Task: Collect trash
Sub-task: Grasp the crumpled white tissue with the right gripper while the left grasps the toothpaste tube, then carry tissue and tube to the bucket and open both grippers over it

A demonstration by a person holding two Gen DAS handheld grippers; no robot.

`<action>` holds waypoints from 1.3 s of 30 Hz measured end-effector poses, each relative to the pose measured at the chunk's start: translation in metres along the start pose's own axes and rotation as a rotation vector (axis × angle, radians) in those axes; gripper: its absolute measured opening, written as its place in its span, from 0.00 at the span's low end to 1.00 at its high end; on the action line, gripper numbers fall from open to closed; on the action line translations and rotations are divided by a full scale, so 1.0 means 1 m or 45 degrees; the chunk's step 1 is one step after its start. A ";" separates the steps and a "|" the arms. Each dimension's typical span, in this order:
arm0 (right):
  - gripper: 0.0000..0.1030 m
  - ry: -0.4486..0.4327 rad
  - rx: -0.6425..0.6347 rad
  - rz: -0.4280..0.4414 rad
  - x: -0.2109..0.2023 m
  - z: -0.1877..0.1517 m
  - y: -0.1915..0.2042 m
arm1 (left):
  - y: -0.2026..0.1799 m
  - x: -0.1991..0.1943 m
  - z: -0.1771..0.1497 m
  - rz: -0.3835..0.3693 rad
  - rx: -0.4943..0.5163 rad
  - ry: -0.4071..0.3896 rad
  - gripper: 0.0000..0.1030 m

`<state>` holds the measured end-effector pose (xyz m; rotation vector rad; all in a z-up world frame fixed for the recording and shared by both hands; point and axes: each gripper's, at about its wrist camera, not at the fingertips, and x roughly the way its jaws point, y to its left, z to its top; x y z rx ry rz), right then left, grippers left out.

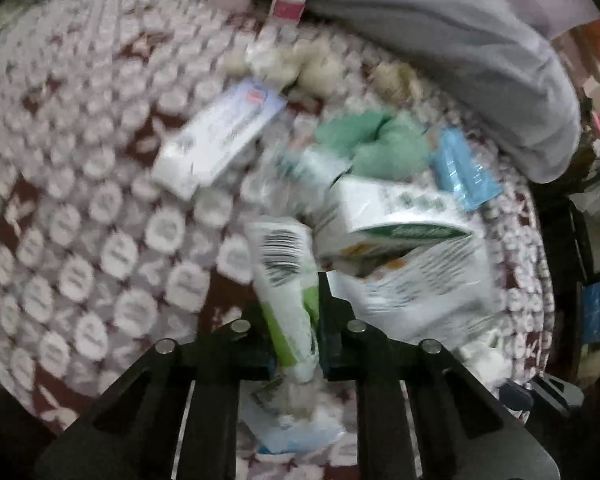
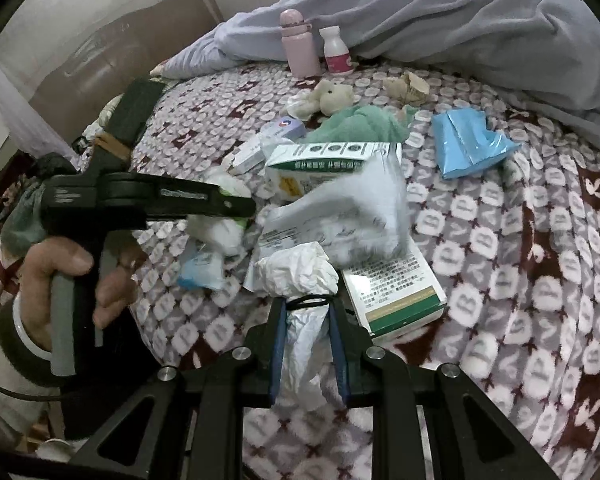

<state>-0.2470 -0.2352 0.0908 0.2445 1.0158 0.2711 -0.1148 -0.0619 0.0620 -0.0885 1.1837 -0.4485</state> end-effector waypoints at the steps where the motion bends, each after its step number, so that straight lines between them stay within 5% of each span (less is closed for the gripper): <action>1: 0.19 -0.007 0.001 -0.003 -0.002 0.000 -0.001 | -0.006 -0.007 0.002 -0.010 0.020 -0.019 0.11; 12: 0.19 -0.132 0.068 -0.081 -0.049 -0.001 -0.025 | -0.089 -0.046 0.012 -0.123 0.217 -0.113 0.11; 39: 0.19 -0.269 0.434 -0.467 -0.152 -0.066 -0.171 | -0.290 0.015 -0.054 -0.186 0.681 -0.010 0.11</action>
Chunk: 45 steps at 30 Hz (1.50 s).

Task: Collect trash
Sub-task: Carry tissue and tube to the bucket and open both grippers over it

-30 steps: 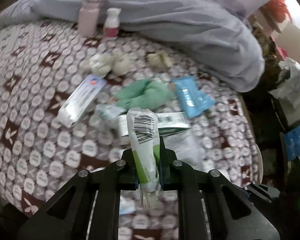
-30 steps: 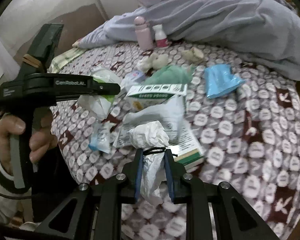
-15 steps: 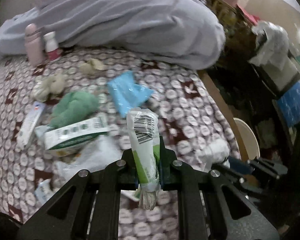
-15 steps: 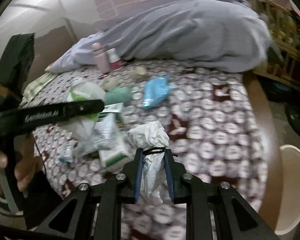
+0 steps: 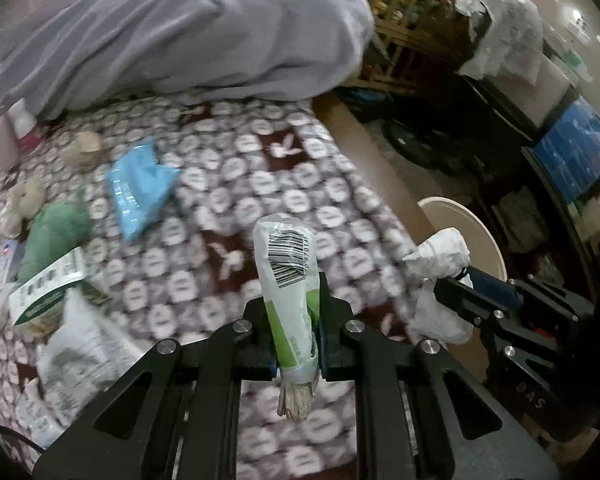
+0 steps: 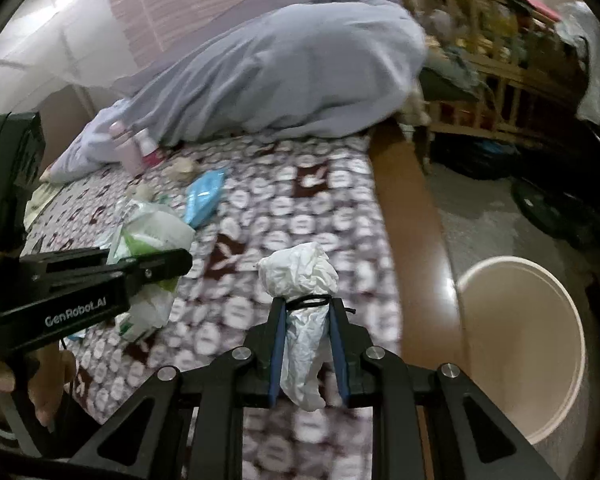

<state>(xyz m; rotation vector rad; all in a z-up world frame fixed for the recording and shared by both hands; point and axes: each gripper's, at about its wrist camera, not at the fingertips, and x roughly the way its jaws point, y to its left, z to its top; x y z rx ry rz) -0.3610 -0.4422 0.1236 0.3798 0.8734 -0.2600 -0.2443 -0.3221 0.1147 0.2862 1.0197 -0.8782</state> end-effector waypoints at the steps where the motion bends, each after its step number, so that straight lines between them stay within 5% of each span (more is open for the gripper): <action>1: 0.19 -0.002 0.017 -0.012 -0.002 -0.001 -0.008 | -0.005 0.003 0.001 -0.009 0.008 0.004 0.11; 18: 0.19 0.022 0.232 -0.211 -0.027 -0.030 -0.115 | -0.110 0.051 0.020 -0.212 0.158 0.100 0.11; 38: 0.19 0.045 0.436 -0.362 -0.035 -0.050 -0.198 | -0.170 0.090 0.038 -0.452 0.133 0.160 0.12; 41: 0.22 0.048 0.461 -0.379 -0.033 -0.050 -0.203 | -0.175 0.090 0.040 -0.488 0.122 0.149 0.35; 42: 0.32 0.044 0.474 -0.386 -0.034 -0.051 -0.204 | -0.176 0.090 0.040 -0.511 0.103 0.145 0.52; 43: 0.40 0.034 0.487 -0.387 -0.034 -0.052 -0.206 | -0.175 0.089 0.040 -0.527 0.087 0.142 0.58; 45: 0.40 0.032 0.499 -0.380 -0.035 -0.053 -0.207 | -0.171 0.087 0.039 -0.535 0.080 0.139 0.58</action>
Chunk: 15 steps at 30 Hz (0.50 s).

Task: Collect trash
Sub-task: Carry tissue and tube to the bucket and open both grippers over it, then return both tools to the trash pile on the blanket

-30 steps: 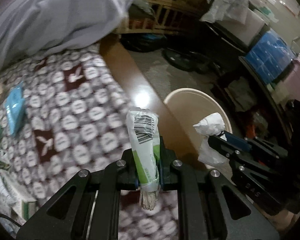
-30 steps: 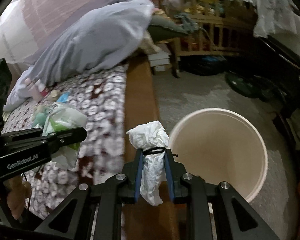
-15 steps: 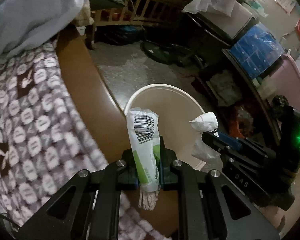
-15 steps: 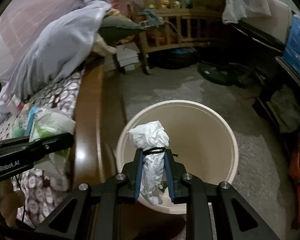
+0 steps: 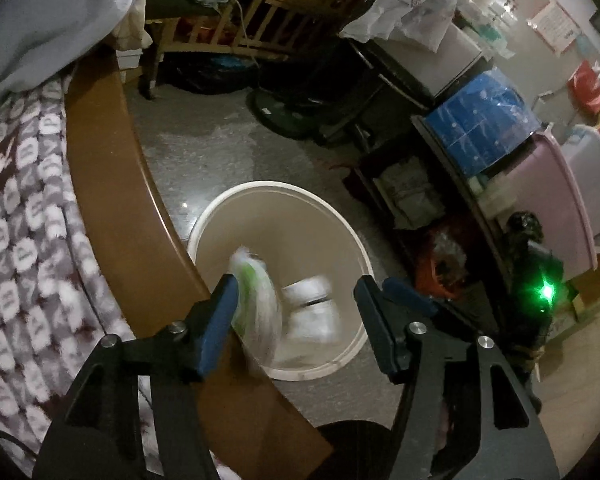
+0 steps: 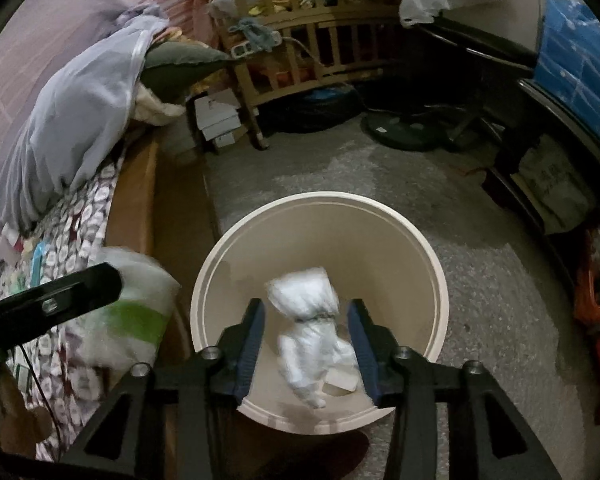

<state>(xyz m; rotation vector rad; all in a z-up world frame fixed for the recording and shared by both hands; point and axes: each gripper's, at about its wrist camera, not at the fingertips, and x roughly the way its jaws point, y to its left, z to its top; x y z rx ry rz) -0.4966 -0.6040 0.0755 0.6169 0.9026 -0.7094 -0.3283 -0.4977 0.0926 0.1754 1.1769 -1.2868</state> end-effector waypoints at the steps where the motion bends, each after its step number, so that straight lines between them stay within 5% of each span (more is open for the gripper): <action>1: 0.40 0.006 -0.002 0.000 0.000 -0.001 0.000 | 0.001 -0.001 -0.001 0.016 0.006 0.005 0.58; 15: 0.40 0.046 -0.057 0.038 0.004 -0.010 0.024 | 0.030 -0.029 -0.020 0.297 0.009 -0.036 0.58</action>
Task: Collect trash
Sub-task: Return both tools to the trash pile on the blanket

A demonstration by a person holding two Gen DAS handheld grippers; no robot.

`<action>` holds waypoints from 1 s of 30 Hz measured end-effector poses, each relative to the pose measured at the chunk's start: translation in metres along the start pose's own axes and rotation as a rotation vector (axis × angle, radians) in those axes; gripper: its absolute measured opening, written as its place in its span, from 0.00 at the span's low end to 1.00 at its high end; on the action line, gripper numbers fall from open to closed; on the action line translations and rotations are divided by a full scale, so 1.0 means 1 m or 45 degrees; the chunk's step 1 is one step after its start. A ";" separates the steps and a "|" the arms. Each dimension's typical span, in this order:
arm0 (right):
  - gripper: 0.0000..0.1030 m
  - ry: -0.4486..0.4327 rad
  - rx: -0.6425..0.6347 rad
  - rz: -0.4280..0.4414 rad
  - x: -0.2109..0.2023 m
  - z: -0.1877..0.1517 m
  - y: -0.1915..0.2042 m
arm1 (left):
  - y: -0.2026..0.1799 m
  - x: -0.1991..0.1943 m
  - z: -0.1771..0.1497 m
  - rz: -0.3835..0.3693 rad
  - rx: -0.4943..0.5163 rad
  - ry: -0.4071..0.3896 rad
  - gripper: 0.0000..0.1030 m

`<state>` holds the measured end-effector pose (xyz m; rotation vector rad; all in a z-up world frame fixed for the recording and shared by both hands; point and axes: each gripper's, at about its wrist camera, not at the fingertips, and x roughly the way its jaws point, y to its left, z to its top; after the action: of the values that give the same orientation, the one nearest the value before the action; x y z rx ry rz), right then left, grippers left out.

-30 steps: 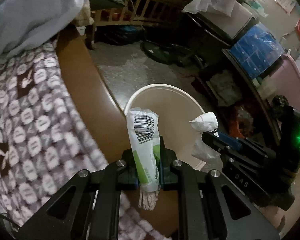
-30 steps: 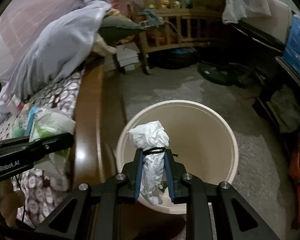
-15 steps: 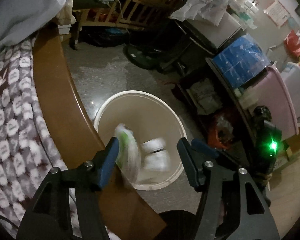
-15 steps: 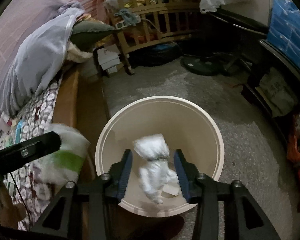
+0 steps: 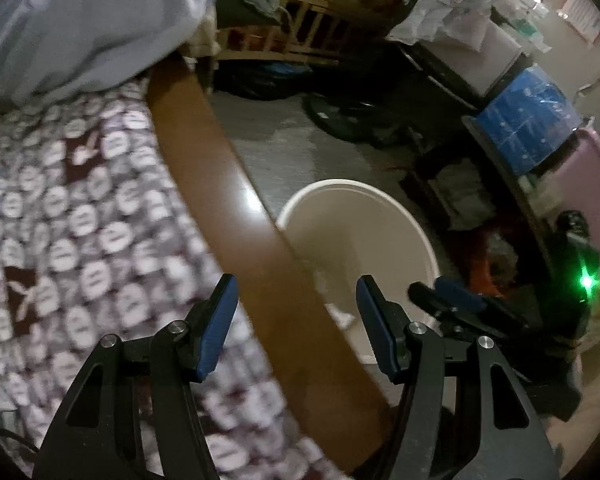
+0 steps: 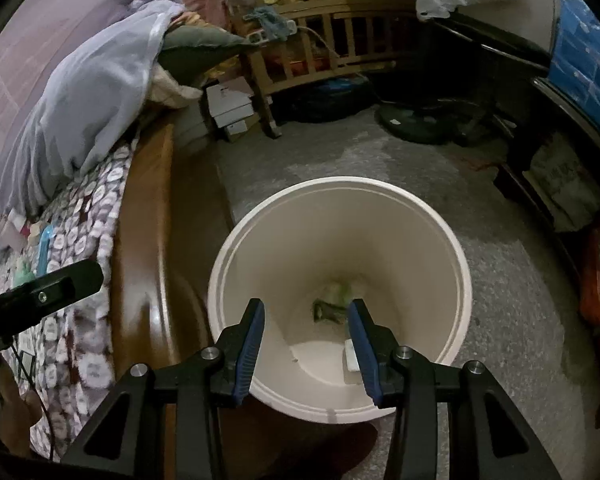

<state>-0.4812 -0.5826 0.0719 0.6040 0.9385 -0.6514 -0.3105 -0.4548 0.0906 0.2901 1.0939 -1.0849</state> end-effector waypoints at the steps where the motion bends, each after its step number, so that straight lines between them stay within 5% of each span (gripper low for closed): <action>1: 0.40 0.000 -0.007 0.005 -0.001 0.000 0.004 | 0.002 -0.003 -0.002 0.025 0.004 -0.006 0.58; 16: 0.41 0.033 -0.188 0.119 -0.001 -0.009 0.089 | 0.064 -0.058 -0.050 0.368 0.020 -0.055 0.58; 30: 0.44 0.110 -0.424 0.297 0.007 -0.031 0.204 | 0.145 -0.129 -0.098 0.517 -0.117 -0.090 0.58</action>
<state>-0.3455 -0.4276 0.0891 0.4371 1.0122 -0.2541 -0.2520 -0.2462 0.1073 0.3788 0.9662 -0.6763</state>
